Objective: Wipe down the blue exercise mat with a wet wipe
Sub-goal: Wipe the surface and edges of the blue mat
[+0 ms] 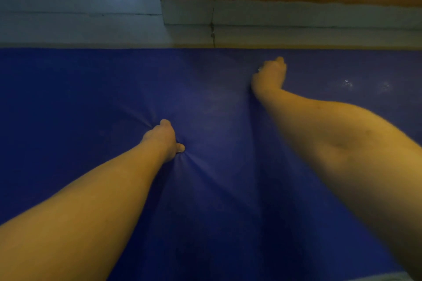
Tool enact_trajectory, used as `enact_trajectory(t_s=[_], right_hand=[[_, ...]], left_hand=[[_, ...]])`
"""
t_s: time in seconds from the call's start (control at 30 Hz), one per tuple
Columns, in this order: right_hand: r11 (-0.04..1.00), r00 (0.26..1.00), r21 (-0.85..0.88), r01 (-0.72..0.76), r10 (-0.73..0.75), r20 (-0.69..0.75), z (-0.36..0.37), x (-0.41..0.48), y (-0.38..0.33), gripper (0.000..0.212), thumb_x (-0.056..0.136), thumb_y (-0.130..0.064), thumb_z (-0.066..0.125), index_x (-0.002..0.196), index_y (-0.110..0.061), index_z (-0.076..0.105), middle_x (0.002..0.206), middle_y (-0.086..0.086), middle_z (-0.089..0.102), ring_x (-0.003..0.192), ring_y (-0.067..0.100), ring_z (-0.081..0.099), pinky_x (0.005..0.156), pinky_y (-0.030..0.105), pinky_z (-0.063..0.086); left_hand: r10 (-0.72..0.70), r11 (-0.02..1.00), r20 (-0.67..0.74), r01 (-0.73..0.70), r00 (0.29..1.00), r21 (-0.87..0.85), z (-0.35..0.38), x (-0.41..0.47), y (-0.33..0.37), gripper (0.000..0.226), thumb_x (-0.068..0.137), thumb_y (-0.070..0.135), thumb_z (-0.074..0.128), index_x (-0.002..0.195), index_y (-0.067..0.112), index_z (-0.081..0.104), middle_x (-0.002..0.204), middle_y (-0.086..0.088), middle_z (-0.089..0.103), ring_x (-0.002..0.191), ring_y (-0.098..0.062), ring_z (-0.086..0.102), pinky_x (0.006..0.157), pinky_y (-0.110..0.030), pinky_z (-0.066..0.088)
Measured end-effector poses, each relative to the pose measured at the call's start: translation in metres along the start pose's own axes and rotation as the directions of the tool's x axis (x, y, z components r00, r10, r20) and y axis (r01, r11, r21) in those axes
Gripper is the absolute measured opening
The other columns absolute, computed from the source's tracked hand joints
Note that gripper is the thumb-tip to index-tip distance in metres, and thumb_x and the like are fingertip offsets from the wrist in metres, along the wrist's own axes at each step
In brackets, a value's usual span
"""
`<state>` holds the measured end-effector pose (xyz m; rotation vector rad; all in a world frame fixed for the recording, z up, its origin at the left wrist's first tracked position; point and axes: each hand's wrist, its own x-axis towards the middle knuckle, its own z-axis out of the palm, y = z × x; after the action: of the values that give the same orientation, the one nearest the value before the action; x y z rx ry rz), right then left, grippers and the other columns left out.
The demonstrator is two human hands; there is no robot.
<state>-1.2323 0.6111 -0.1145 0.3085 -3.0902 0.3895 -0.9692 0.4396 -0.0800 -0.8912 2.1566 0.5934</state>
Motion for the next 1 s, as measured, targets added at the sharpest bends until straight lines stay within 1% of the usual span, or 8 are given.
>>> enact_trajectory(t_s=[0.1, 0.2, 0.37, 0.47, 0.57, 0.7, 0.87, 1.0], right_hand=[[0.976, 0.989, 0.169, 0.135, -0.144, 0.044, 0.016, -0.046, -0.045, 0.022, 0.083, 0.0, 0.052, 0.104, -0.002, 0.059, 0.116, 0.022, 0.058, 0.102, 0.031, 0.057, 0.082, 0.03, 0.046], [0.892, 0.928, 0.275, 0.359, -0.372, -0.003, 0.03, -0.096, -0.077, 0.008, 0.082, -0.003, 0.048, 0.079, -0.01, 0.049, 0.092, 0.014, 0.055, 0.077, 0.021, 0.049, 0.06, 0.009, 0.033], [0.774, 0.794, 0.294, 0.56, -0.603, 0.074, 0.032, -0.113, -0.062, 0.007, 0.091, 0.001, 0.062, 0.088, -0.002, 0.068, 0.106, 0.013, 0.059, 0.101, 0.027, 0.053, 0.081, 0.025, 0.044], [0.914, 0.919, 0.132, 0.384, -0.392, 0.041, 0.008, -0.067, -0.013, 0.018, 0.092, -0.004, 0.06, 0.109, -0.003, 0.068, 0.105, 0.006, 0.056, 0.094, 0.018, 0.057, 0.073, 0.013, 0.043], [0.99, 0.991, -0.066, 0.128, -0.125, 0.054, -0.017, -0.027, 0.035, 0.024, 0.093, -0.004, 0.059, 0.116, -0.002, 0.066, 0.122, 0.016, 0.054, 0.109, 0.031, 0.055, 0.086, 0.028, 0.044], [0.999, 0.999, -0.042, -0.024, 0.026, 0.039, -0.021, -0.034, 0.02, 0.028, 0.093, -0.004, 0.057, 0.121, -0.001, 0.061, 0.131, 0.019, 0.05, 0.119, 0.036, 0.051, 0.097, 0.036, 0.042], [0.954, 0.968, 0.212, 0.211, -0.235, 0.091, 0.004, -0.116, -0.046, 0.02, 0.085, 0.003, 0.056, 0.099, -0.005, 0.068, 0.11, 0.015, 0.057, 0.102, 0.032, 0.054, 0.079, 0.024, 0.037], [0.767, 0.816, 0.387, 0.511, -0.575, 0.062, 0.029, -0.184, -0.068, 0.008, 0.088, 0.005, 0.06, 0.087, -0.002, 0.064, 0.095, 0.012, 0.055, 0.086, 0.023, 0.048, 0.071, 0.027, 0.04]], left_hand=[[-0.011, 1.0, 0.002, 0.011, 1.0, 0.003, 0.0, 0.002, -0.001, 0.082, 0.088, 0.045, 0.073, 0.142, 0.003, 0.029, 0.138, -0.018, 0.048, 0.123, -0.04, 0.052, 0.097, -0.047, 0.048], [-0.017, 1.0, -0.005, 0.017, 1.0, -0.002, 0.0, 0.001, 0.0, 0.082, 0.087, 0.046, 0.074, 0.142, 0.004, 0.029, 0.137, -0.017, 0.05, 0.122, -0.04, 0.053, 0.096, -0.047, 0.049], [-0.012, 1.0, -0.01, 0.012, 1.0, -0.023, -0.001, -0.002, 0.0, 0.077, 0.089, 0.045, 0.072, 0.141, 0.006, 0.03, 0.136, -0.018, 0.05, 0.12, -0.04, 0.054, 0.096, -0.048, 0.049], [0.0, 1.0, -0.007, 0.0, 1.0, -0.027, -0.001, -0.003, 0.0, 0.078, 0.09, 0.044, 0.072, 0.143, 0.005, 0.029, 0.137, -0.018, 0.05, 0.121, -0.04, 0.053, 0.096, -0.047, 0.048], [0.01, 1.0, -0.002, -0.01, 1.0, -0.027, -0.002, -0.003, -0.001, 0.083, 0.089, 0.045, 0.072, 0.145, 0.003, 0.027, 0.137, -0.017, 0.05, 0.121, -0.039, 0.053, 0.095, -0.046, 0.048], [0.01, 1.0, -0.012, -0.01, 1.0, -0.026, -0.002, -0.003, 0.0, 0.082, 0.089, 0.044, 0.072, 0.144, 0.003, 0.028, 0.138, -0.019, 0.05, 0.122, -0.04, 0.053, 0.095, -0.046, 0.047], [0.004, 1.0, -0.019, -0.004, 1.0, -0.011, -0.001, -0.003, 0.0, 0.082, 0.089, 0.044, 0.072, 0.145, 0.004, 0.027, 0.139, -0.019, 0.05, 0.122, -0.04, 0.053, 0.094, -0.045, 0.047], [0.004, 1.0, -0.028, -0.004, 1.0, -0.003, -0.001, -0.004, -0.001, 0.082, 0.089, 0.044, 0.072, 0.146, 0.006, 0.027, 0.135, -0.017, 0.053, 0.116, -0.037, 0.057, 0.088, -0.043, 0.051]])
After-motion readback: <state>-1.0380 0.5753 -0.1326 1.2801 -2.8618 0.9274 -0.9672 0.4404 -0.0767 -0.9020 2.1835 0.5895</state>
